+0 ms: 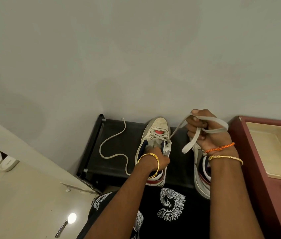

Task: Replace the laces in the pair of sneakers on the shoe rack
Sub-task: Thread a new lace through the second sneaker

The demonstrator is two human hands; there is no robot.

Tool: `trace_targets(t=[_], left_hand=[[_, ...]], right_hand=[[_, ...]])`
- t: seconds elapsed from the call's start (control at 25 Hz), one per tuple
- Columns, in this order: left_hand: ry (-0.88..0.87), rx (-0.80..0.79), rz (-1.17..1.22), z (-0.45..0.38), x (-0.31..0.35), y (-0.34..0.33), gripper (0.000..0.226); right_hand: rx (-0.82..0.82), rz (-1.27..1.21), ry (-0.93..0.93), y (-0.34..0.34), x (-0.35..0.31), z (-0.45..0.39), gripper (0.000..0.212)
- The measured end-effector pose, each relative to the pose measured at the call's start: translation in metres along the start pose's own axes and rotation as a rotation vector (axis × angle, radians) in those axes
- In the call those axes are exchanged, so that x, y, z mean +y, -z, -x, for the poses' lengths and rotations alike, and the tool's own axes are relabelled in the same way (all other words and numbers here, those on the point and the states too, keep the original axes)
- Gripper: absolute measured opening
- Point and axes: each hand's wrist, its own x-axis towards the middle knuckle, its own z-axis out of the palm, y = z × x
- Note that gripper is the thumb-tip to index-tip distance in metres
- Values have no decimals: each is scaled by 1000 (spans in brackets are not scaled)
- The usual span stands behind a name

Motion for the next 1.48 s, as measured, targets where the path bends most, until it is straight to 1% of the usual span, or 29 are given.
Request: trace_targets(t=[0.08, 0.12, 0.16, 0.2, 0.24, 0.28, 0.32, 0.36, 0.4, 0.44, 0.52, 0.6, 0.64, 0.68, 0.76, 0.8, 0.84, 0.92, 1.0, 1.08, 1.16, 1.2, 1.24, 1.28, 1.32, 1.36, 1.44, 1.48], left_hand=[[9, -14, 0, 0, 0, -1, 54], [17, -24, -4, 0, 0, -1, 55], [20, -22, -14, 0, -1, -2, 56], [21, -21, -26, 0, -1, -1, 55], [13, -20, -26, -1, -2, -1, 53], [13, -25, -21, -2, -2, -1, 50], [5, -29, -18, -2, -2, -1, 47], [-9, -38, -33, 0, -1, -2, 45], [-64, -14, -70, 3, 1, -4, 42], [-141, 53, -90, 8, 4, -3, 40], [-255, 298, 1, 19, 11, 9, 36], [-284, 610, 83, 20, 11, 27, 29], [-258, 661, 86, 15, 5, 36, 27], [-196, 601, 108, 7, -4, 42, 32], [-30, 255, 147, -3, -18, 45, 41], [15, 140, 122, -6, -23, 42, 40], [27, 129, 91, -9, -25, 39, 36], [24, 212, 89, -11, -25, 38, 28], [30, 234, 84, -11, -24, 38, 25], [34, 225, 83, -11, -24, 37, 25], [26, 222, 101, -10, -24, 35, 29], [14, 244, 103, -10, -24, 35, 32], [-4, 283, 88, -10, -25, 36, 34], [-19, 319, 62, -10, -25, 36, 33], [-33, 343, 42, -12, -25, 36, 32], [-36, 348, 30, -12, -24, 37, 31], [-21, 333, -12, -13, -19, 39, 30], [-16, 335, -51, -14, -16, 40, 31]], right_hand=[[55, 36, 2, -5, 2, -1, 33], [123, 160, 7, -6, 4, -4, 35], [226, 396, 25, -2, 8, -7, 36], [341, 726, 22, 1, 13, -9, 34], [472, 1058, -8, 11, 20, -14, 26], [580, 1322, -72, 20, 27, -18, 16], [650, 1449, -149, 29, 36, -23, 17], [659, 1462, -205, 35, 45, -27, 23], [616, 1406, -220, 41, 53, -33, 24], [545, 1370, -211, 44, 59, -39, 21], [379, 1386, -243, 46, 66, -46, 19], [289, 1440, -260, 48, 68, -48, 21], [278, 1459, -249, 50, 68, -48, 19], [279, 1463, -234, 52, 68, -48, 15], [286, 1423, -203, 54, 67, -48, 11], [292, 1378, -195, 54, 67, -47, 10], [303, 1318, -187, 55, 67, -47, 11], [346, 1198, -191, 52, 66, -46, 16], [374, 1095, -243, 49, 64, -45, 24], [399, 1013, -318, 47, 62, -43, 25], [455, 1063, -347, 45, 59, -42, 16], [505, 1137, -337, 46, 56, -41, 26], [562, 1216, -323, 47, 53, -42, 41], [613, 1267, -320, 45, 49, -42, 50], [634, 1297, -313, 41, 45, -42, 50], [628, 1310, -317, 39, 41, -43, 44], [535, 1326, -290, 36, 36, -46, 28], [489, 1315, -265, 32, 36, -45, 24]])
